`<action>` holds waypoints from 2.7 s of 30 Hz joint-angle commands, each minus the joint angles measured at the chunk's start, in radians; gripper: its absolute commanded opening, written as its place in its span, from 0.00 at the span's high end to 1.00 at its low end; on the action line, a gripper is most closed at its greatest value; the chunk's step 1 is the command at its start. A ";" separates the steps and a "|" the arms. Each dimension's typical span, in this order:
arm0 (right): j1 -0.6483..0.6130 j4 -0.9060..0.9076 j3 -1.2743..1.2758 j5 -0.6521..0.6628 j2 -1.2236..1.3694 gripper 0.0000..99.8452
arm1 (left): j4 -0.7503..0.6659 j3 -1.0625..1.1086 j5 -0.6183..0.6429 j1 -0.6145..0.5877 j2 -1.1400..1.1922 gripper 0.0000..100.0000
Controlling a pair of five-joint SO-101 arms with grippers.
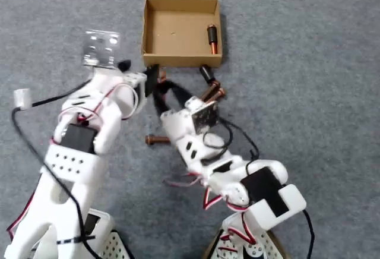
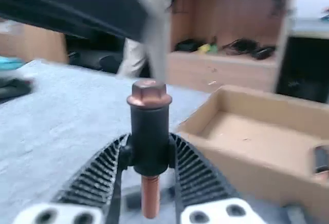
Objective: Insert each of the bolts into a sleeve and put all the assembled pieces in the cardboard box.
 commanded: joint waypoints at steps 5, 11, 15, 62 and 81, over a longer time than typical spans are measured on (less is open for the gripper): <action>0.177 0.255 -0.268 0.003 -0.007 1.00 | -0.003 -0.129 0.041 -0.160 -0.156 0.85; 0.185 0.473 -0.529 0.009 0.008 1.00 | -0.005 -0.190 0.041 -0.273 -0.151 0.86; 0.200 0.577 -0.737 0.023 0.105 1.00 | -0.005 -0.218 0.041 -0.308 -0.131 0.86; 0.374 1.683 -2.790 0.130 1.368 1.00 | -0.138 -0.132 0.040 -0.302 -0.117 0.83; 0.346 1.815 -2.787 0.176 1.328 1.00 | -0.138 -0.132 0.040 -0.305 -0.117 0.83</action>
